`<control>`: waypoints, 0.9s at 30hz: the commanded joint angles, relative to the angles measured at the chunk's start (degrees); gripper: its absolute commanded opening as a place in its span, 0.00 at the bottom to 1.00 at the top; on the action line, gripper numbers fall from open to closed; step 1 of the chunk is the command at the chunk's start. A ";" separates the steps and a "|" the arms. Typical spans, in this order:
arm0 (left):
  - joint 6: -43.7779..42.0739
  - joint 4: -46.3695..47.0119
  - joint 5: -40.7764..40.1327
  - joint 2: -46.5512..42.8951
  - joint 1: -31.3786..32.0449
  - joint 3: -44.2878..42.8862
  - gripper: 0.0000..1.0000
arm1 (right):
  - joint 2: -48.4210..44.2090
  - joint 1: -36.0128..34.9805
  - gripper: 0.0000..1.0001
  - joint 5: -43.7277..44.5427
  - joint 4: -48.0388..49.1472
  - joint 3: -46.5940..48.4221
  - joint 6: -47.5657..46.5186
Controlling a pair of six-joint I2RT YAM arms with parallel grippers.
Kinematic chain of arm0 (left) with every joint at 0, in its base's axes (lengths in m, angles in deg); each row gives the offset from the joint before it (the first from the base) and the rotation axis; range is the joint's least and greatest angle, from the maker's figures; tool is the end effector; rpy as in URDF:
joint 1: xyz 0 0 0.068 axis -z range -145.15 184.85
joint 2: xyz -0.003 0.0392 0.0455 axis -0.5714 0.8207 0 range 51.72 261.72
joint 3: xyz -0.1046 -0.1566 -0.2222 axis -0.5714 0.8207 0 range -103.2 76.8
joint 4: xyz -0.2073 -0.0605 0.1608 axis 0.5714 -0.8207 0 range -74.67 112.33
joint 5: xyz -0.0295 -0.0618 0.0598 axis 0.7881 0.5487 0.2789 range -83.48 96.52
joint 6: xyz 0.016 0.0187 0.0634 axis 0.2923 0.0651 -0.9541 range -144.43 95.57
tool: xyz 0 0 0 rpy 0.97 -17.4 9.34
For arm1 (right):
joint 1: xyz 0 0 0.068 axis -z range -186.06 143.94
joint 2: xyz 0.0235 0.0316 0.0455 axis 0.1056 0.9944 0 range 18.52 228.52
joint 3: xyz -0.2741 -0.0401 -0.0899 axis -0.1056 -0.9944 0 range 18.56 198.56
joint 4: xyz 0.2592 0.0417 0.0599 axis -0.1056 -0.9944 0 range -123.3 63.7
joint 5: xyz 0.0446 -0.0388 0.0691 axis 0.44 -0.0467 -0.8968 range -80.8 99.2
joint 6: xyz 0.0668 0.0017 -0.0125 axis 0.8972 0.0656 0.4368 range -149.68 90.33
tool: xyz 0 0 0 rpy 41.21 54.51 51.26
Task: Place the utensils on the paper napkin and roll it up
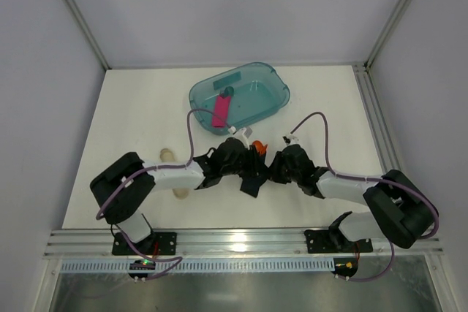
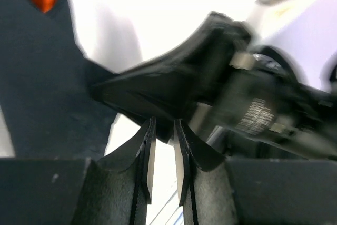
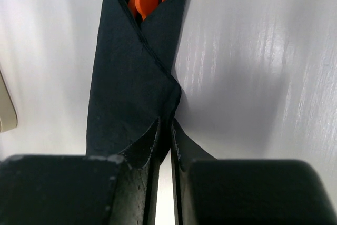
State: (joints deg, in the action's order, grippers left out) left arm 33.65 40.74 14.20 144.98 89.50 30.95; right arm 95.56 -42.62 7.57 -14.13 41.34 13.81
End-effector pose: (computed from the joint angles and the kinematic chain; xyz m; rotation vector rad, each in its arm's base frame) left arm 0.2045 -0.3008 0.1880 0.0227 2.3637 -1.2465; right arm 0.1988 0.1494 0.1326 0.1310 2.4190 0.7185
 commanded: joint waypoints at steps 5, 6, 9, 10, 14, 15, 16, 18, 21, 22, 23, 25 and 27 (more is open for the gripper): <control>0.01 2.42 -1.09 4.66 -0.07 0.67 0.24 | -3.21 -0.18 0.16 0.05 -0.03 -1.95 -0.07; -0.08 2.07 -1.44 5.27 -0.07 0.50 0.24 | -3.29 -0.18 0.16 0.13 -0.03 -2.13 -0.07; -0.25 1.98 -1.09 5.97 -0.07 0.23 0.23 | -3.73 -0.18 0.16 0.13 -0.30 -2.31 0.02; -0.17 1.98 -1.00 6.32 -0.07 0.23 0.23 | -3.82 -0.18 0.16 0.22 -0.47 -2.39 0.20; -0.08 1.98 -1.18 6.59 0.01 1.11 0.22 | -4.70 -0.18 0.13 0.57 -1.17 -2.57 0.20; 0.01 1.80 -1.44 6.68 -0.07 1.11 0.22 | -4.87 -0.18 0.13 0.75 -1.61 -2.57 0.11; -0.08 1.02 -1.96 6.68 -0.07 1.28 0.21 | -4.96 -0.18 0.13 0.92 -1.88 -2.48 0.28; -0.08 0.57 -2.23 6.85 -0.07 1.46 0.20 | -4.96 -0.18 0.12 1.19 -2.93 -2.22 0.37; -0.08 0.05 -2.58 7.20 -0.07 1.72 0.20 | -5.40 -0.18 0.13 1.28 -5.03 -1.43 0.46; -0.08 -0.22 -2.67 7.29 -0.07 1.72 0.20 | -5.75 -0.18 0.13 1.36 -5.65 -1.25 0.46; -0.16 -0.48 -2.76 7.47 0.01 1.81 0.20 | -6.10 -0.18 0.13 1.36 -6.96 -0.90 0.46; -0.25 -0.66 -3.02 7.56 -0.07 2.07 0.19 | -7.59 -0.18 0.13 1.37 -8.55 -0.38 0.02; -0.43 -1.10 -3.29 7.73 0.01 2.34 0.19 | -8.74 -0.18 0.14 1.36 -11.35 0.85 -0.59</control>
State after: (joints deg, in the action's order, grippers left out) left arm 33.83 39.93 12.50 152.30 89.48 32.70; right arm 89.20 -42.64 7.68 -21.32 39.59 14.03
